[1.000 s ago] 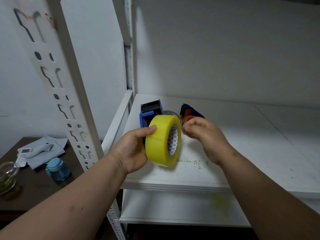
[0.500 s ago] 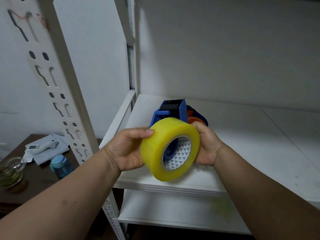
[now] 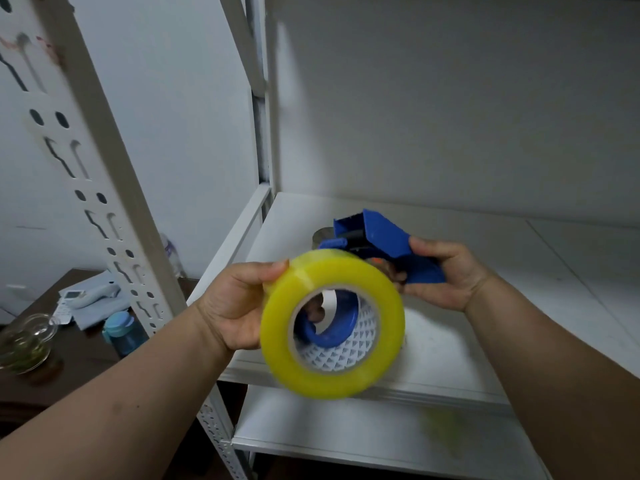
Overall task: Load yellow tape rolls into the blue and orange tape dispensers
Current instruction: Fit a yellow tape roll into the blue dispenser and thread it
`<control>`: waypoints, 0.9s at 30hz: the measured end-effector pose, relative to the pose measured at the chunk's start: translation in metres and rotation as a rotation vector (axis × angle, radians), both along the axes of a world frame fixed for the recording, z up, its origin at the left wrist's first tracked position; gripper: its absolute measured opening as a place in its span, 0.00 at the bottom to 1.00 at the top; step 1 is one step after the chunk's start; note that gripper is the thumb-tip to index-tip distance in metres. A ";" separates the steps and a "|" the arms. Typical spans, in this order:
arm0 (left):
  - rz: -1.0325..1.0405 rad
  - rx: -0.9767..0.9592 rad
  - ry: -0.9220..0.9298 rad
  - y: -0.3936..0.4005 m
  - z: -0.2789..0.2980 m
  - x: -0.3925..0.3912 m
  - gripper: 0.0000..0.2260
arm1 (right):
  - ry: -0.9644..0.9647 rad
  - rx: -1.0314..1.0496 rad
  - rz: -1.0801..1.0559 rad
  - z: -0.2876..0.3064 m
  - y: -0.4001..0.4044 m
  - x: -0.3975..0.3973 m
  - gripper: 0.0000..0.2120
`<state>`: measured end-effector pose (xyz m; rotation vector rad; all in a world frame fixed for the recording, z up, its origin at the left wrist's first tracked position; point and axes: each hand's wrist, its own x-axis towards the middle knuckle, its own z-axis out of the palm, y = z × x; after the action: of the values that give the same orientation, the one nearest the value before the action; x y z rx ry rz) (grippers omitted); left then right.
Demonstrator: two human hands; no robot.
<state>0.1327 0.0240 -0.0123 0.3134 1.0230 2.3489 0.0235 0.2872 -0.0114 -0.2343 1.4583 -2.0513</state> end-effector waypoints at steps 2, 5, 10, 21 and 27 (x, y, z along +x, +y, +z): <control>-0.006 -0.018 0.006 0.001 -0.006 0.000 0.17 | 0.009 0.057 -0.007 -0.002 0.001 -0.001 0.33; 0.046 -0.054 -0.045 0.011 -0.004 -0.007 0.19 | 0.198 0.332 -0.083 -0.001 -0.016 0.004 0.20; 0.293 -0.295 -0.072 0.026 0.006 -0.027 0.21 | 0.730 0.527 -0.634 0.003 -0.036 0.029 0.04; 0.529 -0.471 0.023 0.035 0.004 -0.034 0.28 | 0.488 0.332 -0.260 0.000 -0.069 0.073 0.22; 0.625 -0.631 0.023 0.033 0.008 -0.037 0.25 | 0.426 0.232 -0.274 -0.006 -0.078 0.083 0.19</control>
<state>0.0954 0.0571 -0.0048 -0.2622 2.0183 2.3488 0.1066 0.2094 -0.0177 -0.4155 2.0713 -2.1026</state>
